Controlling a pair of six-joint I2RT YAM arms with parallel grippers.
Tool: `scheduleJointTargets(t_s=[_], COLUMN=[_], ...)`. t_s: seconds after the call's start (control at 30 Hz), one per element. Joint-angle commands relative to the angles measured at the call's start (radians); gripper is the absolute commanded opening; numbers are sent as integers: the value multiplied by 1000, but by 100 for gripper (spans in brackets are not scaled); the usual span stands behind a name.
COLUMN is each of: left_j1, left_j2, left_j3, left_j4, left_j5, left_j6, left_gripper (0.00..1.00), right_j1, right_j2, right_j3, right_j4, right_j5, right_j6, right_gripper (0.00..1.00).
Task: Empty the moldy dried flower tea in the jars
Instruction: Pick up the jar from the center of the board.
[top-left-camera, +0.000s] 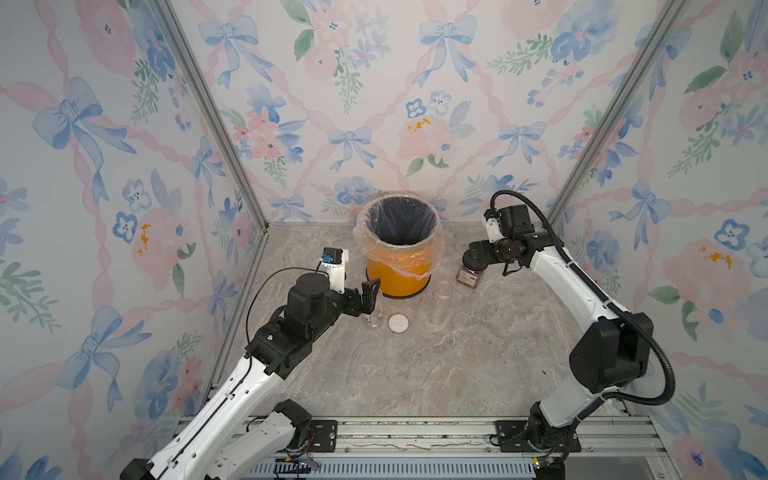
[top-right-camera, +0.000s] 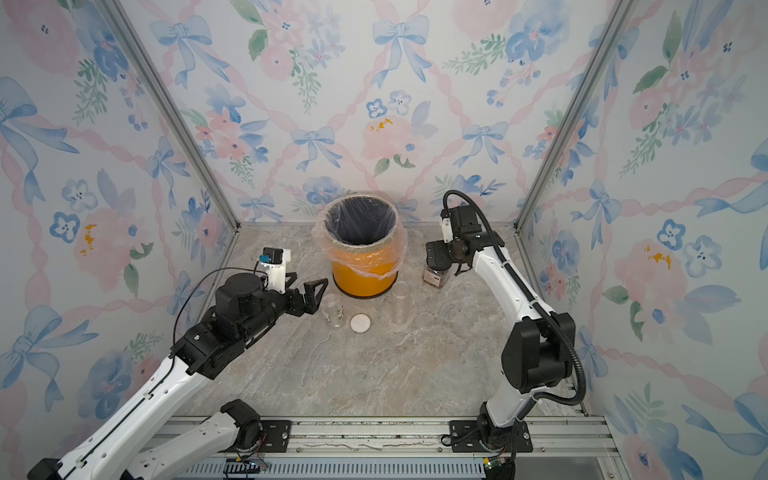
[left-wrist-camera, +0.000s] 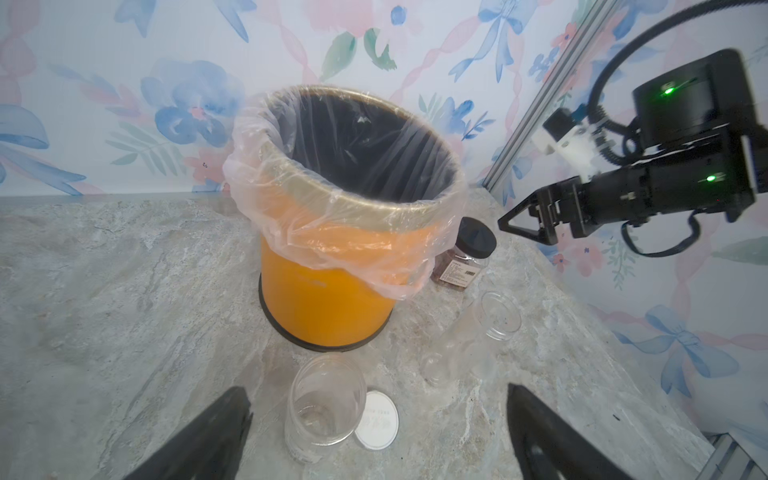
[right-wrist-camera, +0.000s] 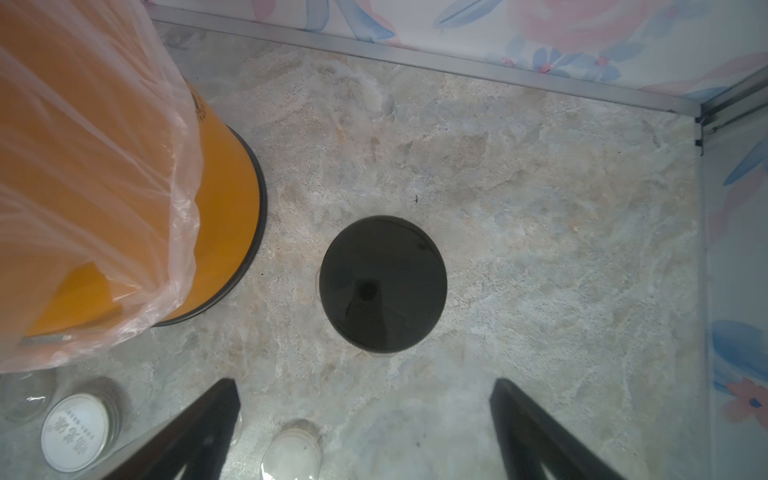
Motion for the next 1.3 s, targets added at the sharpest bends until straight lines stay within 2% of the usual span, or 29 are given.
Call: scheduleJointTargets(t_s=[0.0,0.27,0.37,0.6,0.7,0.9,1.1,1.27], left_j1=[-2,-3,-3,-3,-4,-4,-3,-3], left_j2=[-37,-27,-27,-22,-22,-24,-23,-21], left_j3=[-54,-79,-85,-95,-99,-108,-113,-106], left_j4=[166,164,165,164,164,164,163,164], left_j5=[1,13,14,13,11,10,15,16], left_j6=[-45,-67,-69,-75,-78,-81,-86,-84], left_gripper=[98,98,98,98,98,98,98,98], right_j1=[-9,-11,-11,-18,-21,-22,-27,-35], right_j2=[89,280,321,383,390,399,388,312], right_j3=[67,208,239,281,281,277,266,235], right_j4=[-63,-118,-130,-154,-155,-155,-153,-120], right_j5=[31,79,104,78,75,60,55,37], right_j6=[-37,-29,-27,-24,-20,-17,-11,0], right_gripper=[97,97,97,100,97,79,72,66])
